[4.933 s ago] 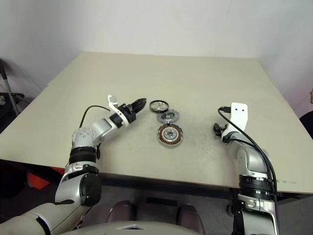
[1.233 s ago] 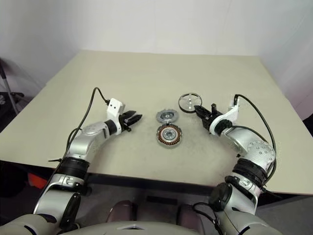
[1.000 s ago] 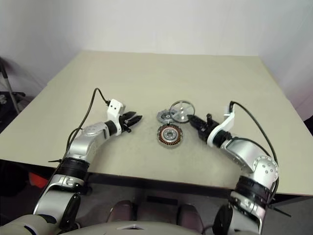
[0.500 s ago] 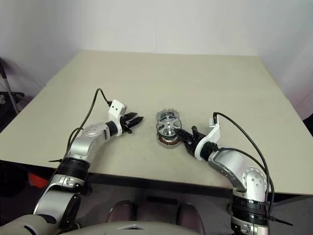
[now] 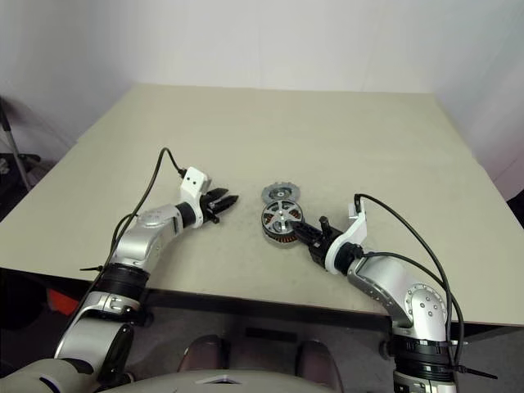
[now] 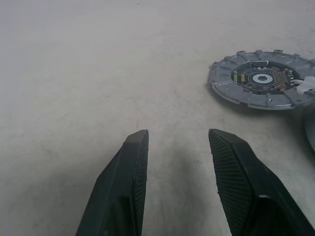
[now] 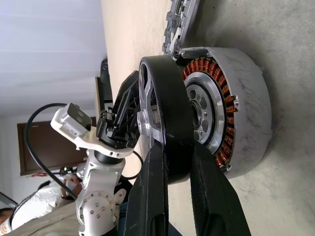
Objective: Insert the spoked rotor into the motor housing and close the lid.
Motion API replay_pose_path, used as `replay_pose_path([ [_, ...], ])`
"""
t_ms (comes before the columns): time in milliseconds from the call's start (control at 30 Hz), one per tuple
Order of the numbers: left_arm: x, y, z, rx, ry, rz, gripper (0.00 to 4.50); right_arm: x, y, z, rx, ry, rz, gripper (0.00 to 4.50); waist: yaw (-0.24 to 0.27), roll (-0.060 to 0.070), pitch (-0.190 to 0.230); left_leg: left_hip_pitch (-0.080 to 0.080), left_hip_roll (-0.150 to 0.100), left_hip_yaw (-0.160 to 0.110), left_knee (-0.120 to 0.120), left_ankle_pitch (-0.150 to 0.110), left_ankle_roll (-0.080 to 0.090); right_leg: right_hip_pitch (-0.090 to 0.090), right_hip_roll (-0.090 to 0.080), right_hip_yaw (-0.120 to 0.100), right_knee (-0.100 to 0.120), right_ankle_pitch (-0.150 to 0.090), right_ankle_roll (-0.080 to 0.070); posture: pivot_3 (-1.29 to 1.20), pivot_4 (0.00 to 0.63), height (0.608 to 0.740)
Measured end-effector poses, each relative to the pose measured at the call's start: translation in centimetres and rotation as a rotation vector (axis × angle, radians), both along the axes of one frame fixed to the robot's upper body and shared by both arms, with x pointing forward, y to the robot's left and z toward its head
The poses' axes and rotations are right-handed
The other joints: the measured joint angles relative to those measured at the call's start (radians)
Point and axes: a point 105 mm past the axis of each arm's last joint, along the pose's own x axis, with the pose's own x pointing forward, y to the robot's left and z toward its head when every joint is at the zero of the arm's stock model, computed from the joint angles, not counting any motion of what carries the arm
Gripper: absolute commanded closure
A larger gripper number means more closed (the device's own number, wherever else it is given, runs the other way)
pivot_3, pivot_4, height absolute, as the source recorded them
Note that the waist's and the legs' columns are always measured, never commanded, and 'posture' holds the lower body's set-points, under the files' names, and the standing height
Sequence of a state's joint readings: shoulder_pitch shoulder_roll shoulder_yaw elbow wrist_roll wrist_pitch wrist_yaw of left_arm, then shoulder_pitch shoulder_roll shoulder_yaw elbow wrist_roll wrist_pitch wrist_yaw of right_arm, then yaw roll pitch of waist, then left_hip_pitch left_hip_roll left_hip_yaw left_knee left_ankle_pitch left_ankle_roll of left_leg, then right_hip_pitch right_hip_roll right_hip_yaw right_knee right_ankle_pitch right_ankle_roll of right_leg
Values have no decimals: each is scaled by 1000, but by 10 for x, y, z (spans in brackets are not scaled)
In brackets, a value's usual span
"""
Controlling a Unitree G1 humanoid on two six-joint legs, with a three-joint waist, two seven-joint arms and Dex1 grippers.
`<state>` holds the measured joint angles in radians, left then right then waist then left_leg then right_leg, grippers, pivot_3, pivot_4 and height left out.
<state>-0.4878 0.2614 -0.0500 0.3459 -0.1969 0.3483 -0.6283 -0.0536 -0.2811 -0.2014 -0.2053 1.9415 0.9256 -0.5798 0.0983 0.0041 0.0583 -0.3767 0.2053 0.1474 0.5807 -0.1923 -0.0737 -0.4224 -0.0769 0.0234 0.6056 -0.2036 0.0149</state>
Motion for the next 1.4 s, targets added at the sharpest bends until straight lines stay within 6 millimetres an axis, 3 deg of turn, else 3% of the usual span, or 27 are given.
replay_pose_path([
  [67, 0, 0, 0, 1, 0, 0, 2428, 0, 0, -1, 3, 2, -1, 4205, 0, 0, 0, 0, 0, 0, 0, 0, 0, 0, 0, 0, 0, 0, 0, 0, 0, 740],
  [300, 0, 0, 0, 3, -1, 1, 2428, 2, -1, 1, 0, 1, -6, 1799, 0, 0, 0, 0, 0, 0, 1, 0, 0, 0, 0, 0, 0, 0, 0, 0, 0, 740],
  [900, 0, -1, 0, 4, 0, -10, 2428, 5, -15, 21, -94, -111, -21, 1799, 2, -2, -1, 0, 0, 0, 2, 0, 0, 0, 0, 0, 1, 1, 1, 0, 0, 740],
  [1067, 0, -1, 0, 5, 0, -13, 2428, 10, -24, 24, -221, -184, -43, 1799, 2, -2, -1, -1, 0, 0, 3, 0, 0, 0, 0, 0, 1, 1, 1, 0, 0, 740],
  [1267, 1, -2, 1, 10, -4, -13, 2428, 25, -29, 42, -548, -435, 31, 1799, 1, -2, -1, -1, 0, -1, 4, 0, 0, 1, 0, 0, 2, 1, 1, 0, 0, 740],
  [1333, 2, -3, 2, 9, -5, -14, 2428, 31, -28, 37, -751, -516, 110, 1799, 2, -2, -1, -1, 0, -1, 6, 0, 0, 1, 0, 0, 2, 1, 1, 0, 0, 740],
  [1400, 3, -3, 1, 10, -3, -12, 2428, 35, -27, 32, -871, -577, 162, 2168, 4, -2, -1, -2, 0, -1, 7, 0, 1, 1, 0, 0, 2, 1, 1, 0, 0, 740],
])
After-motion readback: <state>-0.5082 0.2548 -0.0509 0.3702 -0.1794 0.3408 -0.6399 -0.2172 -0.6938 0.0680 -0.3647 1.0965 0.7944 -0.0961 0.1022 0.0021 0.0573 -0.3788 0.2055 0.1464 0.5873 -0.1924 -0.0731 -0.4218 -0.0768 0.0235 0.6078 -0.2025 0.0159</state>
